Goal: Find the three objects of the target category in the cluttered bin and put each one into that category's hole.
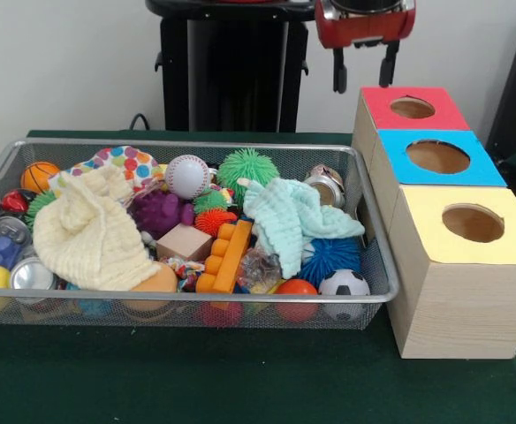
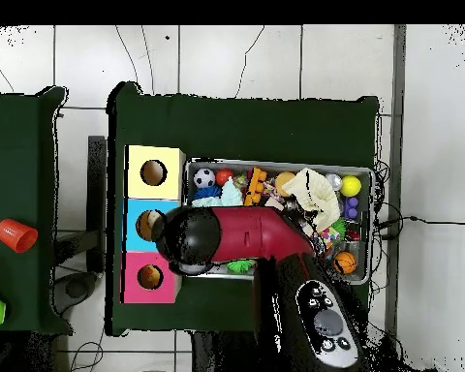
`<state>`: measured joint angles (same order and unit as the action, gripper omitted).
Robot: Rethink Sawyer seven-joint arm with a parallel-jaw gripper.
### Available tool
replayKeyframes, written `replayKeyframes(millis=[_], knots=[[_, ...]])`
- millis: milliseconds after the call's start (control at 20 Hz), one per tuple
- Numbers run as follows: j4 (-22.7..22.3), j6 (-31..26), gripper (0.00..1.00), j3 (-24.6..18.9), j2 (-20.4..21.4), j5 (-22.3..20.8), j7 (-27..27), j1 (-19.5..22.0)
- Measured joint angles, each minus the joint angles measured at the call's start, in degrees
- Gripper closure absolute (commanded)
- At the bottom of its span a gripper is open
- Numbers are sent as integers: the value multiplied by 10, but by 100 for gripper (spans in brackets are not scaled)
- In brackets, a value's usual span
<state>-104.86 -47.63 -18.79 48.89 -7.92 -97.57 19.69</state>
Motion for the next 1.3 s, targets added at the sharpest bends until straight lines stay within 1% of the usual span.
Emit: replayKeyframes(millis=[300,500,750,900,1300], knots=[[46,55,0,1,-51,-17,0,-12],[75,65,0,10,-79,-33,0,-24],[101,65,0,27,-94,-55,0,-42],[112,65,0,31,-99,-61,0,-47],[119,66,0,39,-110,-63,0,-45]])
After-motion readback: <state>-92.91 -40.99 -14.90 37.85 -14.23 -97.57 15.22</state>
